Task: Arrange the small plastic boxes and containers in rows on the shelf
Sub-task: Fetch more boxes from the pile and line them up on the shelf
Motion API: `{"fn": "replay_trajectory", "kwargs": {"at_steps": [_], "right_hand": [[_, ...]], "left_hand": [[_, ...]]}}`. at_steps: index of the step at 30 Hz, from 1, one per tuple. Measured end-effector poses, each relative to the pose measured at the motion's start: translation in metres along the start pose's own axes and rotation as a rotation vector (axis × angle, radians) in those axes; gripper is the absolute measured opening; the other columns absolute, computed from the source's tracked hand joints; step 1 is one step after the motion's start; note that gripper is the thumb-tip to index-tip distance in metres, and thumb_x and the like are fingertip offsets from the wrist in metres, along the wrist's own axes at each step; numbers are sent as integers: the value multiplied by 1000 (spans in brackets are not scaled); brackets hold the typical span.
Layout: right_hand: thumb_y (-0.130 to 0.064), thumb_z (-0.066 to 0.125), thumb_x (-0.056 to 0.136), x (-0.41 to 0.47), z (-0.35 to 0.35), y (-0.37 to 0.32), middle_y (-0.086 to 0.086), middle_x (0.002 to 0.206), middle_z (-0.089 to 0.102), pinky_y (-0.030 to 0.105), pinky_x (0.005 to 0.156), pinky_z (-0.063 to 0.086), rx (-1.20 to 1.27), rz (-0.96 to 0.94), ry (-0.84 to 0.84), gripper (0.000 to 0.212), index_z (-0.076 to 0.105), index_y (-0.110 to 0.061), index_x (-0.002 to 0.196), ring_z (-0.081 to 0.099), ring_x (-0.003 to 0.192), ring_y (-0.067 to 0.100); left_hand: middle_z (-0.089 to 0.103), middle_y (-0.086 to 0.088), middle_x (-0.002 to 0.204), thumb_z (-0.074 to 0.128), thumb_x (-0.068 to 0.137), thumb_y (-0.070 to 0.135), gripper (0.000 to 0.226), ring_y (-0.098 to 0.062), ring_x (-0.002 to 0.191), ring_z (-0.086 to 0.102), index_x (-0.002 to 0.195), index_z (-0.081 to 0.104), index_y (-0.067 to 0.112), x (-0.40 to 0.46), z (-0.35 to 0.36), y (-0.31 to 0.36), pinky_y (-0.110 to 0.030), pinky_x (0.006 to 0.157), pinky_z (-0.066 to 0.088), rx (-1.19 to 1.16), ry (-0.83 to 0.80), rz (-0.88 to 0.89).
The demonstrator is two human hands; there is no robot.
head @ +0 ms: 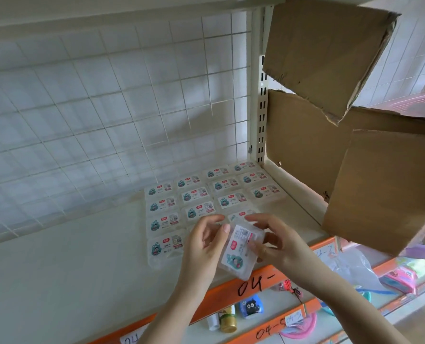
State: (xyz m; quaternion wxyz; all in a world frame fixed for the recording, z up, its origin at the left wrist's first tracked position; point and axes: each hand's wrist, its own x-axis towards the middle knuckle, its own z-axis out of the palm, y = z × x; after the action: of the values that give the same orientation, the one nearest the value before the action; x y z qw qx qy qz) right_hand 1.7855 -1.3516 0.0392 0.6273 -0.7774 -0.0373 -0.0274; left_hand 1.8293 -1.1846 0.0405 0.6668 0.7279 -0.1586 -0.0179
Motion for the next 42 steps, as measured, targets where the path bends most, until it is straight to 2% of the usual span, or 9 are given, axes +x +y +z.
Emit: {"fn": "replay_trajectory", "kwargs": {"at_steps": [5, 7, 11, 14, 17, 23, 29, 36, 42], "right_hand": [[-11, 59, 90, -2, -1, 9, 1, 101, 65, 26, 68, 55, 125, -26, 167, 25, 56, -23, 111, 67, 87, 12], [-9, 59, 90, -2, -3, 16, 1, 109, 61, 25, 72, 56, 101, -36, 236, 26, 56, -24, 112, 65, 93, 11], [-11, 71, 81, -3, -13, 31, -14, 131, 37, 19, 96, 41, -367, -171, 250, 57, 42, -43, 119, 43, 121, 2], [-30, 76, 76, -2, -24, 32, -19, 139, 24, 18, 102, 25, -661, -254, 82, 75, 32, -40, 136, 24, 126, 2], [-39, 72, 76, 1, -31, 30, -17, 141, 28, 22, 102, 34, -848, -254, 12, 80, 31, -32, 143, 22, 127, 4], [-15, 72, 78, 25, -61, 26, 0, 150, 24, 41, 111, 31, -793, -59, 238, 72, 37, -20, 140, 22, 137, 21], [7, 52, 81, 48, -47, 40, 5, 154, 0, 49, 109, 33, -871, 56, 223, 76, 28, -29, 143, 6, 144, 31], [3, 45, 85, 43, -43, 33, -1, 158, 0, 31, 109, 30, -751, 109, 249, 69, 30, -25, 146, 16, 143, 21], [-17, 48, 91, 38, -31, 42, 6, 145, 31, 42, 78, 51, -840, 105, 474, 29, 55, -13, 119, 50, 116, 31]], "left_hand": [[68, 11, 99, 68, 79, 45, 37, -6, 90, 65, 106, 61, 21, -4, 5, -16, -24, 71, 54, 108, -60, 21], [69, 9, 95, 71, 78, 40, 34, -11, 85, 67, 104, 61, 21, -4, 10, -21, -31, 69, 54, 90, -20, -9], [69, 5, 84, 67, 84, 14, 16, -7, 80, 65, 97, 63, 22, 0, 21, -23, -21, 70, 51, 91, 4, 8], [66, 5, 86, 66, 85, 13, 16, -3, 81, 62, 98, 63, 23, 6, 31, -22, -15, 71, 46, 133, -30, 47], [67, 4, 90, 63, 87, 13, 13, -3, 84, 64, 99, 62, 20, 13, 41, -20, -16, 72, 49, 151, -5, 71], [57, 20, 96, 47, 92, 33, 13, 0, 94, 53, 97, 58, 27, 25, 47, -28, -10, 83, 42, 520, 76, 313], [65, 0, 89, 69, 70, -6, 27, -20, 89, 60, 91, 66, 11, 25, 46, -43, -30, 76, 50, 841, 127, 460], [64, 4, 91, 71, 64, -2, 32, -18, 88, 59, 90, 66, 16, 24, 46, -44, -31, 74, 48, 949, 120, 495], [64, 4, 96, 72, 64, 2, 34, -19, 95, 60, 95, 67, 16, 24, 47, -44, -37, 77, 52, 1011, 61, 446]]}}
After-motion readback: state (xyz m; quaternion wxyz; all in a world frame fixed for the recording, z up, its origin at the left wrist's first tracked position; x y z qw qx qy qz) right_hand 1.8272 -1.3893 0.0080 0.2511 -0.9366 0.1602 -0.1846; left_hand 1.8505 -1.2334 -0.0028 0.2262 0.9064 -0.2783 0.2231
